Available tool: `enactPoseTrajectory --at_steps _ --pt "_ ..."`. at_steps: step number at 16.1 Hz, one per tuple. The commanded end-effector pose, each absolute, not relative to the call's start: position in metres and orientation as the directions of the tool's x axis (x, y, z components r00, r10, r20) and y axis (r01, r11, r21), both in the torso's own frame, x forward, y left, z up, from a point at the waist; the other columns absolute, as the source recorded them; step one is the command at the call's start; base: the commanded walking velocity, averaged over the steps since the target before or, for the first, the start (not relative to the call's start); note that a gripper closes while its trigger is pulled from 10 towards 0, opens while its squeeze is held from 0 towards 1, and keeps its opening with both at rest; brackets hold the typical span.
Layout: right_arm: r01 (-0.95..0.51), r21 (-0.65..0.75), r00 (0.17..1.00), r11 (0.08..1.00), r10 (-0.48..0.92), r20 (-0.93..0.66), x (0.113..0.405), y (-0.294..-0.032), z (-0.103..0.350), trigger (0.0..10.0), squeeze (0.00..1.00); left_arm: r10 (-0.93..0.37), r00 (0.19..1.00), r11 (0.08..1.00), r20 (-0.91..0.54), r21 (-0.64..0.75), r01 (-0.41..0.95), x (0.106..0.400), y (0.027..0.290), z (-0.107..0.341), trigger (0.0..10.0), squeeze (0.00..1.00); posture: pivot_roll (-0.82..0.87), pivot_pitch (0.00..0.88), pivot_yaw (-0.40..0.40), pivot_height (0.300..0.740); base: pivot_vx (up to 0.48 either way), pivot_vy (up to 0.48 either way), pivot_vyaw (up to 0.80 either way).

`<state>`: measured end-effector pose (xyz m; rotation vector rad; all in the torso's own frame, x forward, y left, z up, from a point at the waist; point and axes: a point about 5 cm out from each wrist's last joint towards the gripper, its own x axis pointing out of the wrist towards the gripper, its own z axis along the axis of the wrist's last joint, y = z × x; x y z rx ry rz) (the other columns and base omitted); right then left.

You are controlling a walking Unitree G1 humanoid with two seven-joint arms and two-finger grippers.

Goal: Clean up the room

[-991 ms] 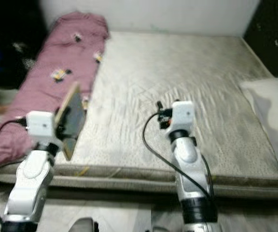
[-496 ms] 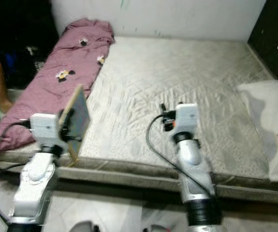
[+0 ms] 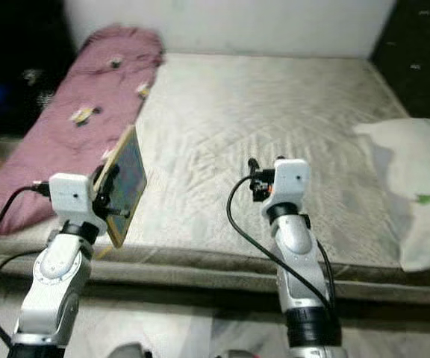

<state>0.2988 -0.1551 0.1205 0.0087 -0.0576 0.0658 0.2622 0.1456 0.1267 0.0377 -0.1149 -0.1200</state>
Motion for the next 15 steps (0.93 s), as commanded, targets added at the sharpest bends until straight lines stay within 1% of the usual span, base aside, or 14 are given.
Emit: enactPoseTrajectory --at_steps 1,7,11,13,15 --pt "-0.070 0.008 0.995 0.998 0.069 0.073 0.302 -0.154 0.125 10.0 0.00 -0.139 0.974 0.990 0.180 0.049 0.132 0.264 0.143 0.140 10.0 0.00 -0.06 0.000 -0.002 0.740 0.480 0.000 0.00" --pt "-0.066 0.007 0.996 0.998 0.065 0.067 0.302 -0.153 0.124 10.0 0.00 -0.139 0.975 0.990 0.173 0.042 0.134 0.265 0.144 0.140 10.0 0.00 -0.06 0.000 -0.004 0.740 0.456 0.000 0.00" --pt "-0.051 -0.002 0.997 0.999 0.051 0.056 0.302 -0.157 0.121 10.0 0.00 -0.097 0.990 0.995 0.106 0.046 0.092 0.265 0.140 0.129 10.0 0.00 -0.06 0.000 -0.006 0.740 0.000 0.000 0.00" --pt "-0.042 -0.008 0.998 0.999 0.043 0.045 0.302 -0.159 0.119 10.0 0.00 -0.095 0.990 0.995 0.104 0.049 0.091 0.264 0.140 0.128 10.0 0.00 -0.06 0.000 -0.006 0.740 0.000 0.000 0.00" --pt "-0.038 -0.008 0.999 0.999 0.038 0.038 0.302 -0.160 0.117 10.0 0.00 -0.104 0.990 0.993 0.098 0.061 0.099 0.263 0.139 0.127 10.0 0.00 -0.06 0.000 -0.011 0.740 0.000 0.000 -0.80"
